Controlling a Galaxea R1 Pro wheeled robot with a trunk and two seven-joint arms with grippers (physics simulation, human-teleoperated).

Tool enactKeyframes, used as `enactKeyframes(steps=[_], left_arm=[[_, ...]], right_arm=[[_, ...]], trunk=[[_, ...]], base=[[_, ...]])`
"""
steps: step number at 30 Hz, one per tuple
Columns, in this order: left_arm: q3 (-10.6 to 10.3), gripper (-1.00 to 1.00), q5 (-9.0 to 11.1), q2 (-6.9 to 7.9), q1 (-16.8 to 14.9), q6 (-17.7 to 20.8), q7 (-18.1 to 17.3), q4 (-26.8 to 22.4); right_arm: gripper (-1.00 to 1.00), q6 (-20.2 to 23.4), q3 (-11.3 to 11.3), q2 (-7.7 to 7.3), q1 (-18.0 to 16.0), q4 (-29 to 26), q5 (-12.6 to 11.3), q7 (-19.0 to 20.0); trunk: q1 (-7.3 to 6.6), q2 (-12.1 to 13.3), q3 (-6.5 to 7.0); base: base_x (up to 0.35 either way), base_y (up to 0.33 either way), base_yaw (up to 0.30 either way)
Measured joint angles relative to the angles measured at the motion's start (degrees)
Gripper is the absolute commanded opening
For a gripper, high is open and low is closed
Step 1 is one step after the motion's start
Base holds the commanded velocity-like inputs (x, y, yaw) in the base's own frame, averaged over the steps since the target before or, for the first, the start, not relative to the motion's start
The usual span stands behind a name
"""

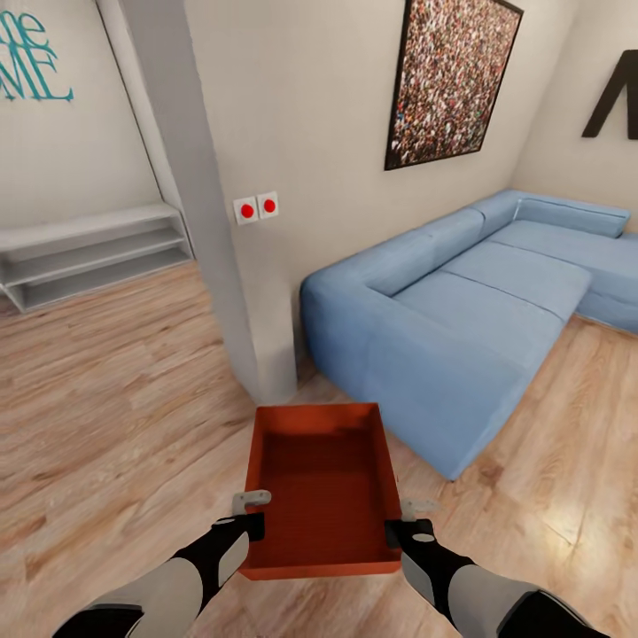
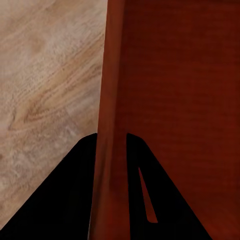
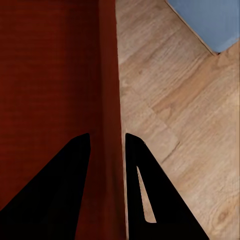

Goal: Move the two storage containers from the living room to the garage. In the garage, place one container on the floor and stack the other container on top of it (either order is fine).

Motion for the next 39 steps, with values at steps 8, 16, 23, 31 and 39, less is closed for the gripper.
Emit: enactKeyframes(steps=[8,16,23,31,39], left_arm=[[-0.02,-1.00,0.00,0.00,0.00,0.00,0.00,-0.02],[-0.16,-1.00,0.17,0.06,0.00,-0.01,-0.03,-0.01],[-0.06,-1.00,0.08,0.04,0.00,-0.09,-0.02,0.08],[-0.06,-1.00,0.10,0.06,0.00,-0.10,-0.05,0.08],[-0.19,-1.00,0.23,0.07,0.00,-0.10,-0.02,0.10]], right_arm=[[-1.00,-0.03,-0.02,0.01,0.00,0.02,0.01,-0.02],[-1.00,-0.03,0.05,0.05,0.00,-0.01,-0.05,-0.06],[-1.00,-0.03,0.03,0.05,0.00,0.03,0.02,-0.05],[-1.00,-0.03,0.15,0.04,0.00,-0.02,-0.10,-0.04],[-1.00,-0.05,0.05,0.09,0.00,0.07,-0.01,-0.08]], trunk=[[0.00,0.00,0.00],[0.00,0.00,0.00],[0.00,0.00,0.00],[0.00,0.00,0.00],[0.00,0.00,0.00]], base=[[0.000,0.000,0.300],[0.000,0.000,0.300],[0.000,0.000,0.300],[0.000,0.000,0.300],[0.000,0.000,0.300]])
